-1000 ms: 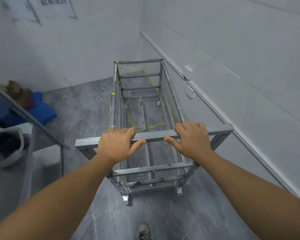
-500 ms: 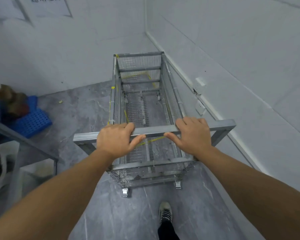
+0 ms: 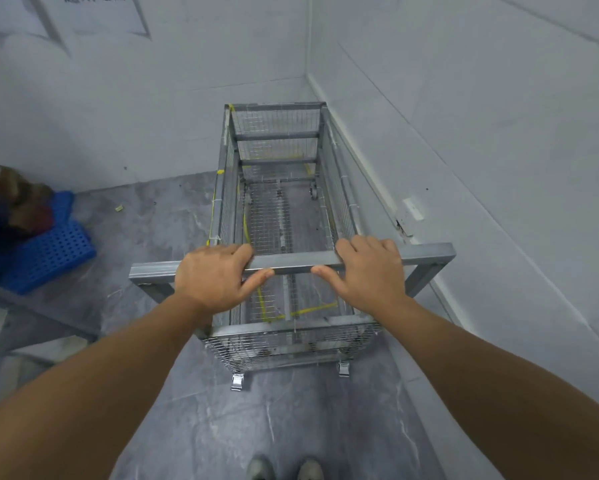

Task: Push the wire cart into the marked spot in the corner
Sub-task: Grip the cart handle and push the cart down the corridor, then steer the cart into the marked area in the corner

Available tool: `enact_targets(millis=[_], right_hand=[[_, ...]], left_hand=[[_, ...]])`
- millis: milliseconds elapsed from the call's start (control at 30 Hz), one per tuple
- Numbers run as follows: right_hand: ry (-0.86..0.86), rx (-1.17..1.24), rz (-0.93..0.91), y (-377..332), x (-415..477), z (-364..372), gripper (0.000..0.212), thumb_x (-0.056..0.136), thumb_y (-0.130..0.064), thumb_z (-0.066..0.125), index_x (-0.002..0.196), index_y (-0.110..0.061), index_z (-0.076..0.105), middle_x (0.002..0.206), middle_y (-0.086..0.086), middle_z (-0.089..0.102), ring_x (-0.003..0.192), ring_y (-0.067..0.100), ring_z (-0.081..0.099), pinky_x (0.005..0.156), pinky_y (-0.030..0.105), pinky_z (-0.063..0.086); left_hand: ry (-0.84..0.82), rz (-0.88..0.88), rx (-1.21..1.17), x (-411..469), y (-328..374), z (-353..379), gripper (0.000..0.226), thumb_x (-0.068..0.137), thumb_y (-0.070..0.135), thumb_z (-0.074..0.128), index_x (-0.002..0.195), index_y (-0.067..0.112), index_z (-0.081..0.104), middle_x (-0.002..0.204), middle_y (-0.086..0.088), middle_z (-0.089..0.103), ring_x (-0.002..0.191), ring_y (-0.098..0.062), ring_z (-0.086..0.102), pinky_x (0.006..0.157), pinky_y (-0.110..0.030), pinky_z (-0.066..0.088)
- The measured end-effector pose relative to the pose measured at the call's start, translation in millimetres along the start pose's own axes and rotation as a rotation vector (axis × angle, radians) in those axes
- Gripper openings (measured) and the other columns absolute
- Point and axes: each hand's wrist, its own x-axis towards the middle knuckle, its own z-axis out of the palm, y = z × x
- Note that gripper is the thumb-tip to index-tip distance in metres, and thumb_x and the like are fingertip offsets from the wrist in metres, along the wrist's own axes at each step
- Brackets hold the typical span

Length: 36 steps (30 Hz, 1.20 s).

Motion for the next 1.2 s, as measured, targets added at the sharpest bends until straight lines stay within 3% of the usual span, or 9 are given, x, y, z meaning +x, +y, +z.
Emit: enact_targets(millis=[767,933,1200], right_hand=[[0.047,0.021,-0.046,48,250,110,0.075,0.092,-0.079,0.020,0.089,-0.015,0.059,0.076,0.003,0.058,0.071,0.025,0.051,0.071,0.040,0.041],[0.147,0.004,-0.077,57,264,120,0.066,0.093,-0.076,0.033,0.081,-0.015,0.054,0.069,0.001,0.051,0.063,0.023,0.046,0.065,0.037,0.033],[0.160,0.013,-0.099,62,265,121,0.058,0.091,-0.074,0.042,0.082,-0.017,0.052,0.070,0.000,0.051,0.063,0.023,0.047,0.065,0.034,0.029]], left_hand=[[-0.047,-0.048,-0.010,211,-138,94,0.063,0.088,0.076,0.013,0.075,0.023,0.046,0.060,0.005,0.053,0.048,-0.017,0.046,0.046,-0.028,0.042],[-0.008,-0.007,-0.026,225,-144,101,0.059,0.091,0.072,0.021,0.076,0.021,0.047,0.059,0.004,0.051,0.045,-0.018,0.045,0.045,-0.026,0.038],[0.000,-0.001,-0.042,225,-140,102,0.058,0.091,0.071,0.024,0.076,0.020,0.048,0.061,0.003,0.053,0.049,-0.019,0.047,0.047,-0.028,0.037]])
